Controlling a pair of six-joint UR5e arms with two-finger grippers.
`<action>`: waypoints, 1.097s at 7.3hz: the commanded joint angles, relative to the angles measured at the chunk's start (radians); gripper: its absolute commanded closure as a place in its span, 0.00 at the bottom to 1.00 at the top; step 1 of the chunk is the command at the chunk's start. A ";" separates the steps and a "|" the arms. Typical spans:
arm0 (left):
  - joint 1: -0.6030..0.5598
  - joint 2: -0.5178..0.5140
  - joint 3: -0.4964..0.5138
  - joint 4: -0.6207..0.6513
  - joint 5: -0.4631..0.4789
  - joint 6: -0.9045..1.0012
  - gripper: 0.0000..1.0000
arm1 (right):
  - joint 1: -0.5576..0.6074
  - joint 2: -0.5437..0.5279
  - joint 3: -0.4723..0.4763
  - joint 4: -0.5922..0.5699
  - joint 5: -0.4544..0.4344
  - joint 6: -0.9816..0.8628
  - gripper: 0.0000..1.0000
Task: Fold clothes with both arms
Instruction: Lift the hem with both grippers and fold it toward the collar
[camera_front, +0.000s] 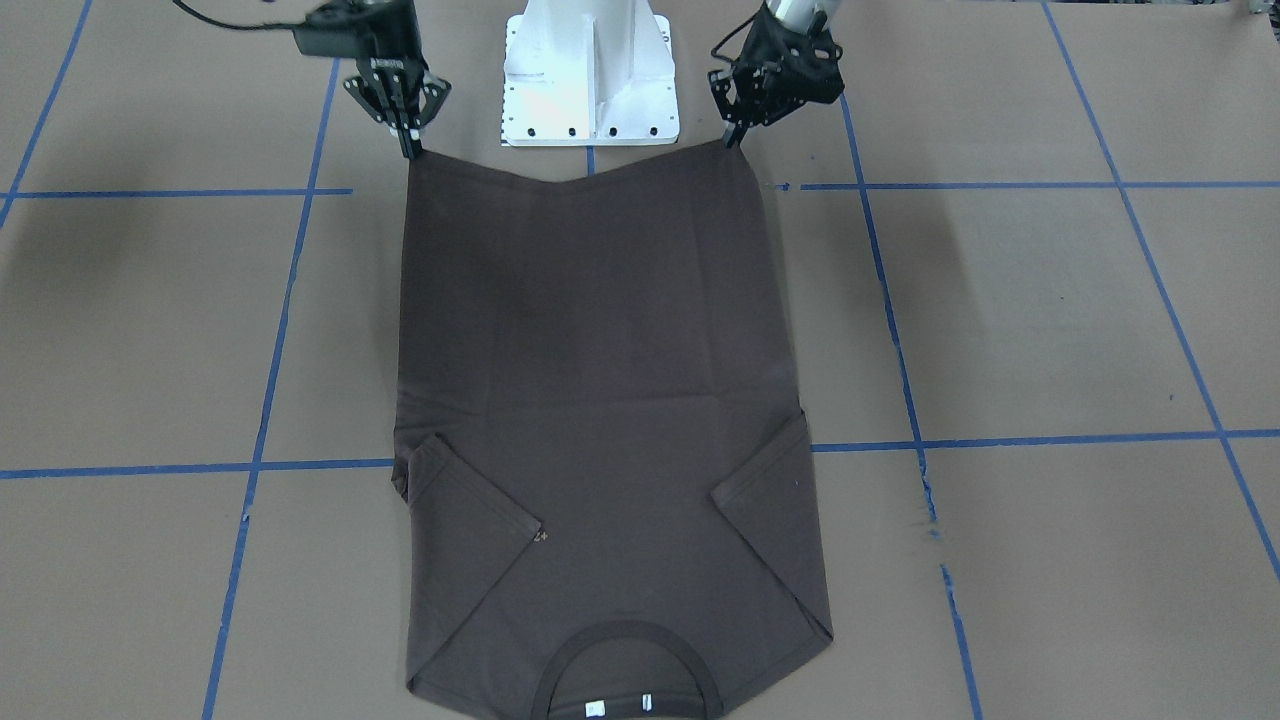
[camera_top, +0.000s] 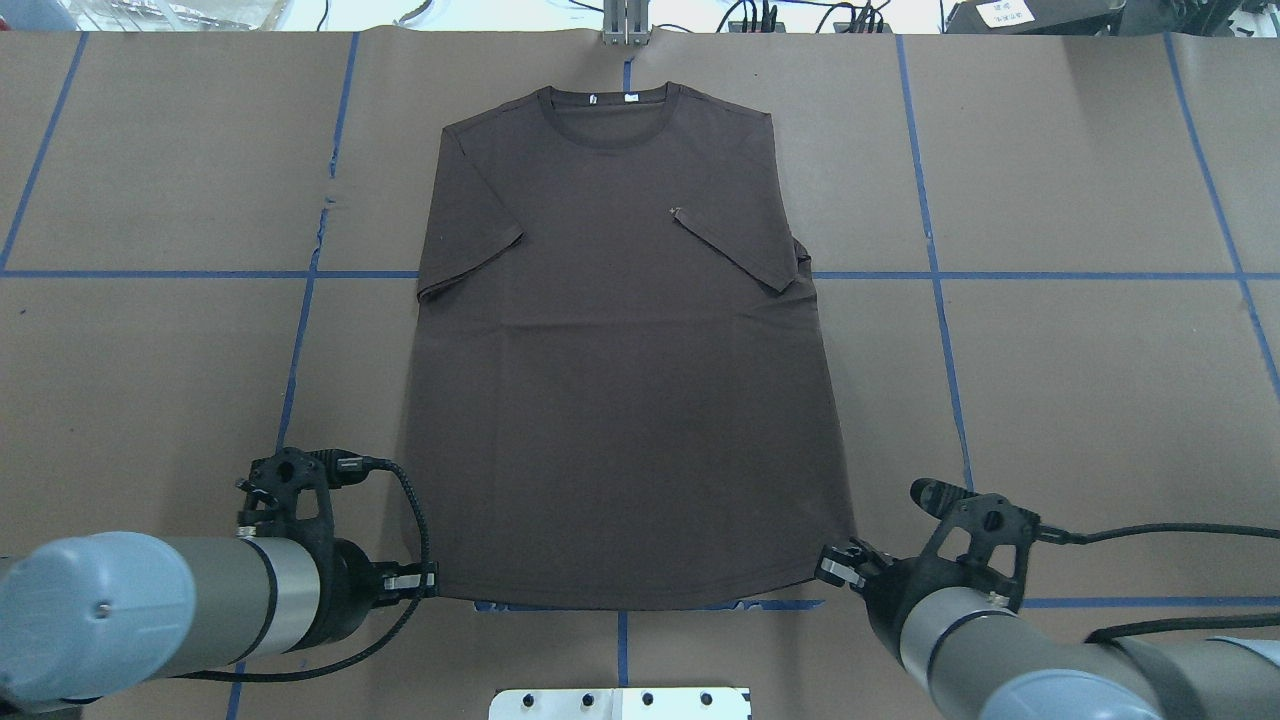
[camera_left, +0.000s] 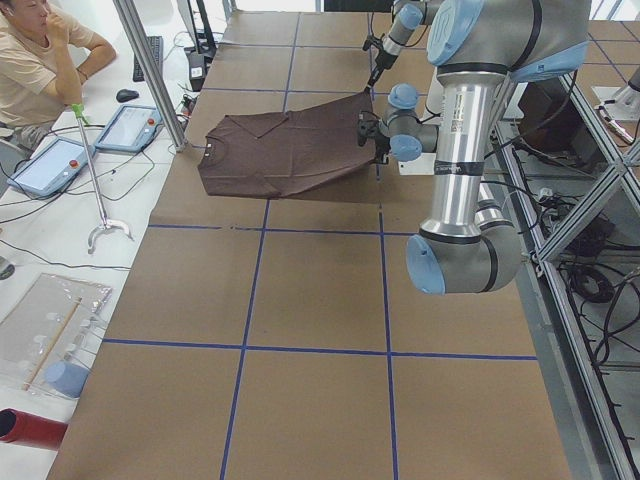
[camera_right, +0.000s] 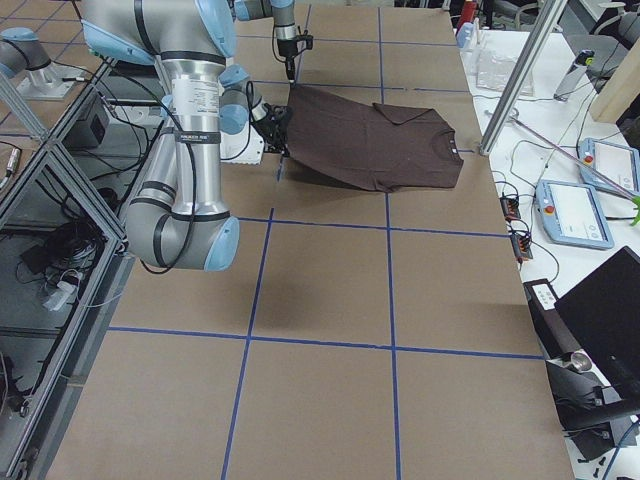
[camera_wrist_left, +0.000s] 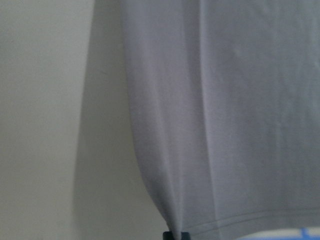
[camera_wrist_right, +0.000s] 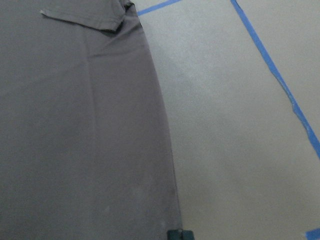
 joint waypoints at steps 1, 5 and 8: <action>-0.005 -0.045 -0.312 0.357 -0.095 0.000 1.00 | -0.021 0.022 0.251 -0.243 0.073 0.000 1.00; -0.285 -0.249 -0.038 0.388 -0.106 0.220 1.00 | 0.188 0.251 0.061 -0.255 0.114 -0.136 1.00; -0.505 -0.338 0.229 0.300 -0.135 0.400 1.00 | 0.506 0.439 -0.235 -0.209 0.260 -0.274 1.00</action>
